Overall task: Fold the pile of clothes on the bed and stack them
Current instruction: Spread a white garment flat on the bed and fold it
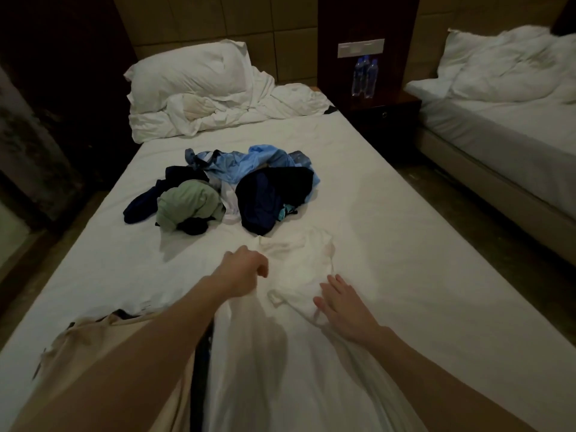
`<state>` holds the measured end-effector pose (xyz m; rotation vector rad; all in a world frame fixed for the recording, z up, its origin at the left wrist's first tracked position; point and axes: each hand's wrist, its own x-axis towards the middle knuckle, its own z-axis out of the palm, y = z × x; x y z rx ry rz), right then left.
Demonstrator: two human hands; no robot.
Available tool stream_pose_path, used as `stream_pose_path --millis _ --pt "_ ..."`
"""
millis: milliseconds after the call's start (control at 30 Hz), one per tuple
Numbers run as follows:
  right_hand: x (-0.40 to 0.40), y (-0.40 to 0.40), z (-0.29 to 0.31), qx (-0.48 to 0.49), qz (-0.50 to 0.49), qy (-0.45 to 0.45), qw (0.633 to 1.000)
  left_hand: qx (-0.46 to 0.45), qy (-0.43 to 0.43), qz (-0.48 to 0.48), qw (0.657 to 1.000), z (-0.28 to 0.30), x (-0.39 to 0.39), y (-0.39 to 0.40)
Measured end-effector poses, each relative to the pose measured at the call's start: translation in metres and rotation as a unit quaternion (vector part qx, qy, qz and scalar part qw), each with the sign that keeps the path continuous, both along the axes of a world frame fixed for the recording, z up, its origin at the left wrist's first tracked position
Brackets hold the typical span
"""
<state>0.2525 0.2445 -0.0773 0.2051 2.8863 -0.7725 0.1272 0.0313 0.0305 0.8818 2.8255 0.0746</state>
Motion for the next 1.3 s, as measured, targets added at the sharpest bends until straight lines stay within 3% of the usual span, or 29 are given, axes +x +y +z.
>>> stream_pose_path --millis 100,200,400,567,667,733,900,1033,1133,1233,1300 --pt "0.009 0.001 -0.008 0.000 -0.020 0.004 1.000 0.136 -0.082 -0.021 0.987 -0.043 0.023 0.032" --pt "0.020 0.002 -0.017 0.026 0.009 -0.009 1.000 0.187 -0.150 -0.045 0.970 -0.079 0.042 0.043" --pt "0.044 0.003 -0.014 0.008 0.015 -0.005 1.000 0.317 -0.102 0.058 0.941 -0.093 0.062 -0.009" --pt "0.091 -0.005 0.004 0.046 -0.023 -0.047 0.998 0.211 -0.119 0.174 0.954 -0.101 0.119 -0.071" --pt "0.125 -0.009 0.009 0.086 -0.068 -0.039 0.993 0.108 -0.065 0.207 0.970 -0.106 0.164 -0.094" --pt "0.149 -0.014 0.014 0.078 -0.112 -0.060 0.989 0.081 -0.074 0.242 0.964 -0.099 0.197 -0.101" --pt "0.206 -0.025 0.012 0.036 -0.168 -0.128 0.977 0.031 -0.104 0.227 0.968 -0.093 0.258 -0.107" --pt "0.247 -0.036 0.002 0.047 -0.122 -0.123 0.984 -0.046 -0.096 0.215 0.971 -0.096 0.295 -0.109" --pt "0.264 -0.047 -0.002 -0.015 -0.091 -0.057 0.994 -0.021 -0.092 0.231 0.968 -0.096 0.314 -0.113" --pt "0.270 -0.060 0.002 -0.066 -0.133 0.040 0.988 0.016 -0.080 0.248 0.965 -0.090 0.323 -0.110" --pt "0.271 -0.076 0.008 -0.108 -0.160 0.089 0.977 0.094 -0.115 0.257 0.955 -0.083 0.327 -0.100"
